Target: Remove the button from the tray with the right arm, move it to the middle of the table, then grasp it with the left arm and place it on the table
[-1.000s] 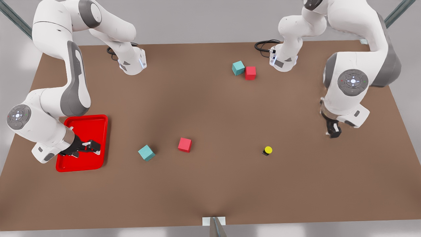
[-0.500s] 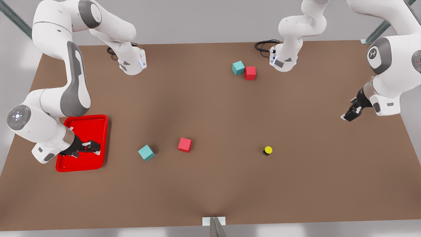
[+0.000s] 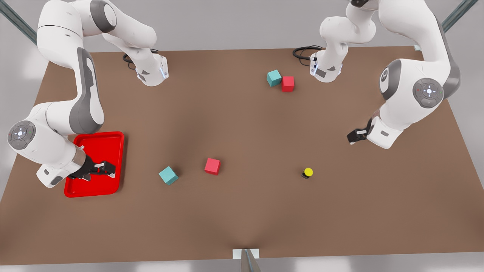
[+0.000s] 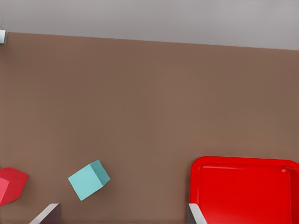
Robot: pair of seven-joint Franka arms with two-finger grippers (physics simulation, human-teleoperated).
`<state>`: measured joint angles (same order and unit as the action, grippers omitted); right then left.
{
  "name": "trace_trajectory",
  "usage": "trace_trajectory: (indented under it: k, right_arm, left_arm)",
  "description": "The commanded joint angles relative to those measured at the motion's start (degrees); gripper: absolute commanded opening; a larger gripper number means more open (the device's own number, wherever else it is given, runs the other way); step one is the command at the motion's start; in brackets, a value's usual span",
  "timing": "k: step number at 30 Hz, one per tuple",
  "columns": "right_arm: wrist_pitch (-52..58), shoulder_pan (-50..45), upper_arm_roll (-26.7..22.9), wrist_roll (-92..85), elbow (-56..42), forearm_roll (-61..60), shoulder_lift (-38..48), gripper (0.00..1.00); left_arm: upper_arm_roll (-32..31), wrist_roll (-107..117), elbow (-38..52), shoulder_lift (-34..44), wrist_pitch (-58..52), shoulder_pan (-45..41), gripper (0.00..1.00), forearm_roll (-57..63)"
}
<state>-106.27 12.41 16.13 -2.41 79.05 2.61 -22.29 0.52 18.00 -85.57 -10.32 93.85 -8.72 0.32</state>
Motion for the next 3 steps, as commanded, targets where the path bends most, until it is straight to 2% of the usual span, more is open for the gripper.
trace_trajectory:
  k: [1,3]
  right_arm:
    - [0.1,-0.01,0.04,-0.14,-0.03,-0.06,0.14,1.0]
    - [0.19,-0.19,-0.04,-0.05,-0.03,-0.06,0.22,1.0]
  left_arm:
    - [0.01,-19.85,0.32,-0.32,0.11,0.45,1.0,0.03]
    - [0.01,-19.85,0.32,-0.32,0.11,0.45,1.0,0.11]
